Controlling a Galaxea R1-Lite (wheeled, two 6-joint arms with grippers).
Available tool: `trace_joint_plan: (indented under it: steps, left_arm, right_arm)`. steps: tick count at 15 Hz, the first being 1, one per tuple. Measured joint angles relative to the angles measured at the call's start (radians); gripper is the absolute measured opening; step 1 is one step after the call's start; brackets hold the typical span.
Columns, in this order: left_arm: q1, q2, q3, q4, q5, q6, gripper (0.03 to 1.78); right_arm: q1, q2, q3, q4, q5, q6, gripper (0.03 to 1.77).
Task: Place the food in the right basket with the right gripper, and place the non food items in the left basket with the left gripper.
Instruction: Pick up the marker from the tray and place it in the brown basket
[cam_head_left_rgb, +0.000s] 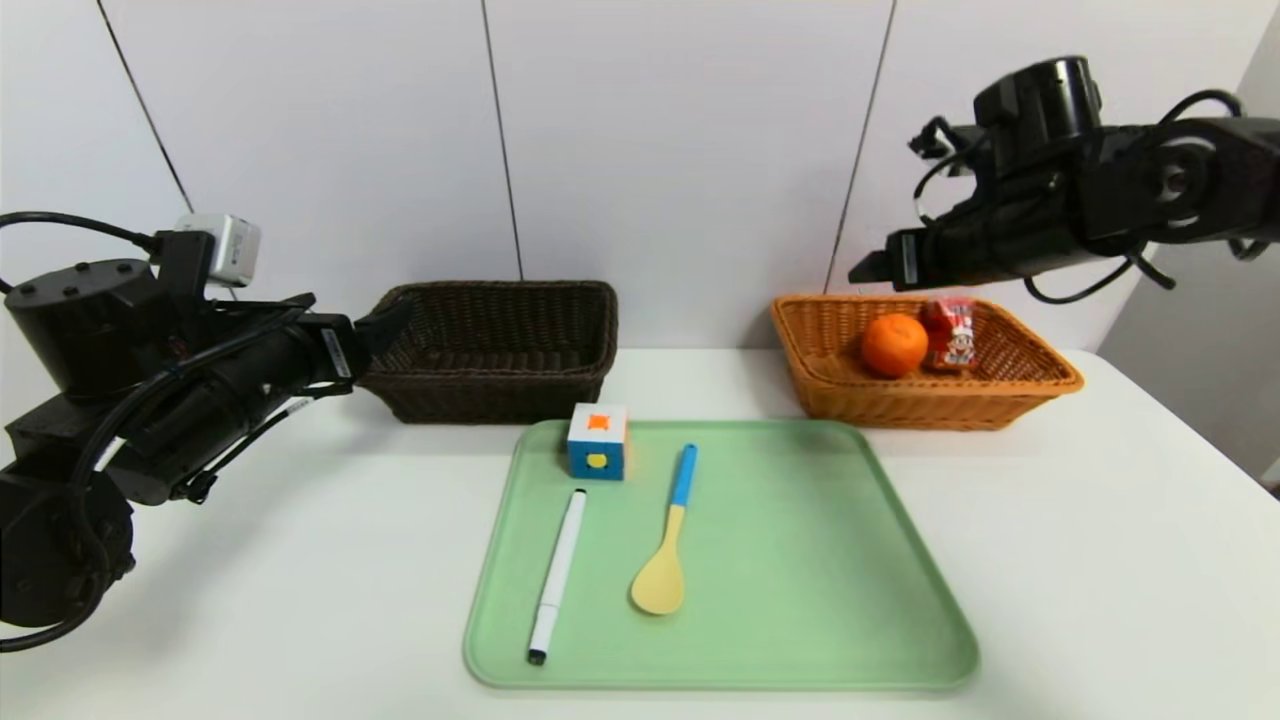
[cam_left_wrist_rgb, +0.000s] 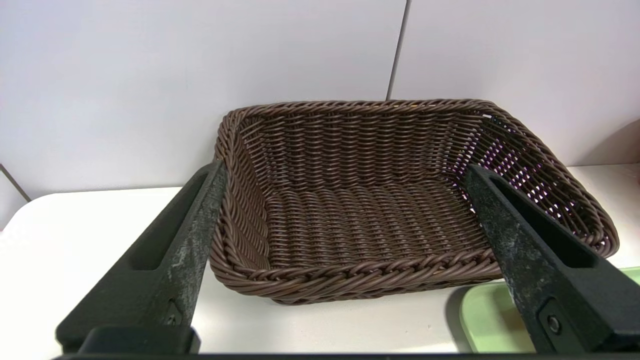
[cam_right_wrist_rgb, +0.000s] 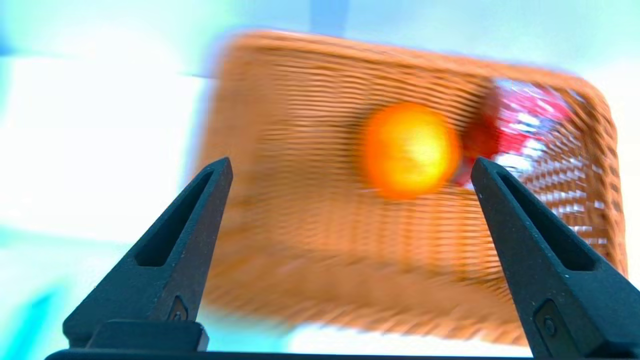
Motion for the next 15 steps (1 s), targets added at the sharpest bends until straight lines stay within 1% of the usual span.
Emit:
trace_joint_plan:
  steps: [2, 5, 6, 8, 9, 10, 11, 13, 14, 15]
  left_arm:
    - [0.0, -0.005, 0.001, 0.001, 0.001, -0.001, 1.69]
    - [0.0, -0.008, 0.015, -0.001, 0.0, 0.0, 1.69]
    - [0.0, -0.012, 0.018, 0.0, 0.0, -0.001, 1.69]
    - [-0.006, -0.028, 0.018, 0.008, 0.004, -0.006, 1.69]
    - [-0.017, -0.034, 0.014, 0.009, 0.019, -0.017, 1.69]
    - [-0.037, -0.039, 0.008, 0.007, 0.058, -0.033, 1.69]
    - [-0.069, -0.043, -0.002, 0.007, 0.113, -0.053, 1.69]
    - [-0.158, -0.053, -0.024, 0.016, 0.239, -0.097, 1.69]
    - [-0.197, -0.063, -0.032, 0.032, 0.281, -0.106, 1.69]
    - [-0.232, -0.079, -0.041, 0.06, 0.3, -0.109, 1.69]
  right_arm:
    - [0.133, -0.088, 0.016, 0.045, 0.003, 0.018, 1.66]
    - [0.337, -0.183, 0.055, 0.126, -0.001, 0.094, 1.68]
    - [0.367, -0.202, 0.07, 0.154, -0.005, 0.114, 1.68]
    - [0.379, -0.226, 0.106, 0.16, -0.034, 0.132, 1.69]
    - [0.375, -0.235, 0.128, 0.155, -0.052, 0.132, 1.69]
    - [0.363, -0.241, 0.151, 0.141, -0.067, 0.132, 1.69]
    - [0.344, -0.248, 0.181, 0.103, -0.074, 0.131, 1.69]
    - [0.307, -0.261, 0.268, -0.017, -0.083, 0.13, 1.69]
    - [0.285, -0.274, 0.324, -0.092, -0.086, 0.129, 1.69]
    - [0.261, -0.289, 0.373, -0.152, -0.087, 0.129, 1.69]
